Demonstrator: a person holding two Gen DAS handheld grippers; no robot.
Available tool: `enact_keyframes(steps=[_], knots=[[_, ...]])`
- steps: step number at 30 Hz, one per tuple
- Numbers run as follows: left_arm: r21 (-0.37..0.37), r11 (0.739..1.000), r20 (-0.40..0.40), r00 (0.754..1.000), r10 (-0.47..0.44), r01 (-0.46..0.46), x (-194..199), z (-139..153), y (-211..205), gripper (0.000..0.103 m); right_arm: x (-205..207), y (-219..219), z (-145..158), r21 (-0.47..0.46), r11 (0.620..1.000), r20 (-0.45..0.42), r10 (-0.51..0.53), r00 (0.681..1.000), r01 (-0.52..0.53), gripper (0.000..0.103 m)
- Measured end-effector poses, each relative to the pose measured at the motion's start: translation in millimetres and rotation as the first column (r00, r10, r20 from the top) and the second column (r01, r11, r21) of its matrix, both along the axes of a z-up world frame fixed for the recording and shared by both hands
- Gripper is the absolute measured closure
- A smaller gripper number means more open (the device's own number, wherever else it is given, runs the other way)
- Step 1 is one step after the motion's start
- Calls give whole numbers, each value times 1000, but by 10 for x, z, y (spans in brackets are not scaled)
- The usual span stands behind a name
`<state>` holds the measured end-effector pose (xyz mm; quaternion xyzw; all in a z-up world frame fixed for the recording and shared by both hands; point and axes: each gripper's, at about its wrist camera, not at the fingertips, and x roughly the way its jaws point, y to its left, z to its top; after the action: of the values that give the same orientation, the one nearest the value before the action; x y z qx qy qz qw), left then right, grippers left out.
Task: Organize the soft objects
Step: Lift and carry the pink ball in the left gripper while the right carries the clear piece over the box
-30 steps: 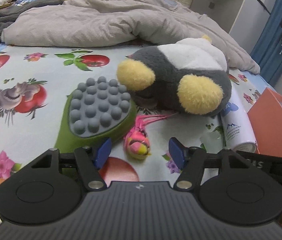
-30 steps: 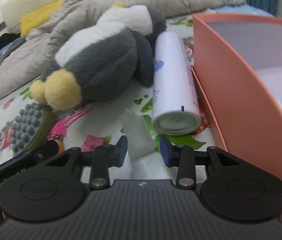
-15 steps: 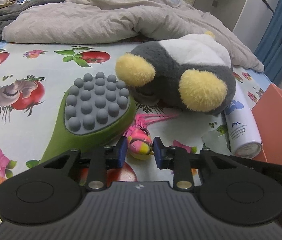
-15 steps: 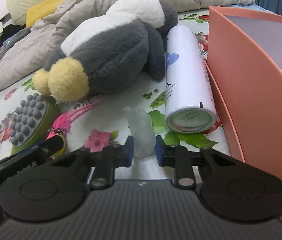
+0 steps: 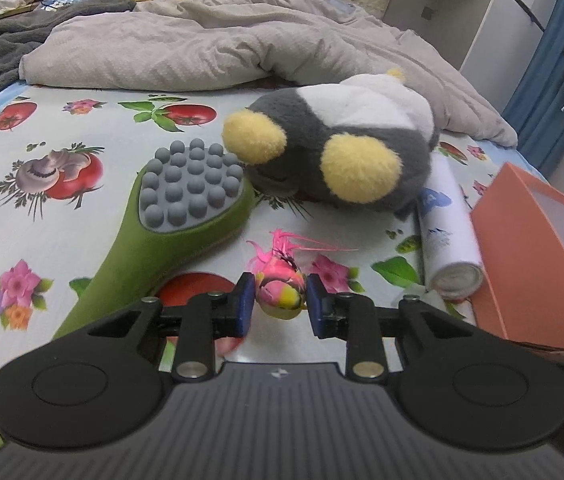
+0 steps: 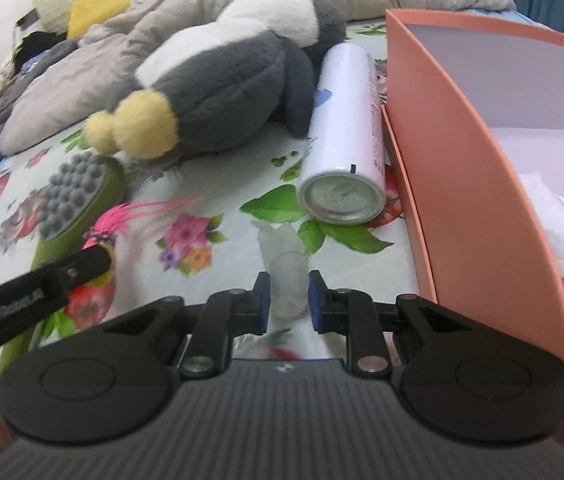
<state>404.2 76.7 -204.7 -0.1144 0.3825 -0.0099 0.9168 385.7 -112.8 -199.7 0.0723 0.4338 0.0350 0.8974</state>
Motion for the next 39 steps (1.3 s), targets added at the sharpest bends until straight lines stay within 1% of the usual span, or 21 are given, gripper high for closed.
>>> enact_keyframes(steps=[7,11,15,20,27,30,31,35,38,39], knots=[[7,1000,7,1000,-7,7,-353,213,-138,71,-312,-21,241,22,998,38,65,997,-66,80],[20,1000,-7,1000,0,0,-638,360,-232,71,-516,-54,344,25,994,44,107,993,-108,80],[5,1000,-2,1000,18,-18,-939,509,-255,71,-750,-107,437,14,989,56,145,988,-146,80],[-9,1000,13,1000,27,-27,-1310,709,-280,71,-1084,-213,540,27,983,58,181,982,-183,80],[-8,1000,26,1000,6,-6,-1774,895,-366,71,-1494,-330,695,40,976,70,213,975,-216,80],[17,1000,27,1000,-14,13,-1888,939,-414,71,-1592,-342,789,39,972,86,228,970,-232,80],[15,1000,28,999,-16,16,-1915,955,-415,71,-1611,-344,822,38,972,93,229,969,-233,80],[-7,1000,45,999,-15,15,-1998,1068,-412,71,-1665,-367,988,36,971,126,230,965,-237,80],[-51,999,57,998,-12,15,-2025,1200,-397,71,-1688,-412,1141,34,970,157,232,960,-240,80],[-42,999,64,998,-13,16,-2028,1258,-412,71,-1702,-442,1180,37,970,167,229,959,-239,80]])
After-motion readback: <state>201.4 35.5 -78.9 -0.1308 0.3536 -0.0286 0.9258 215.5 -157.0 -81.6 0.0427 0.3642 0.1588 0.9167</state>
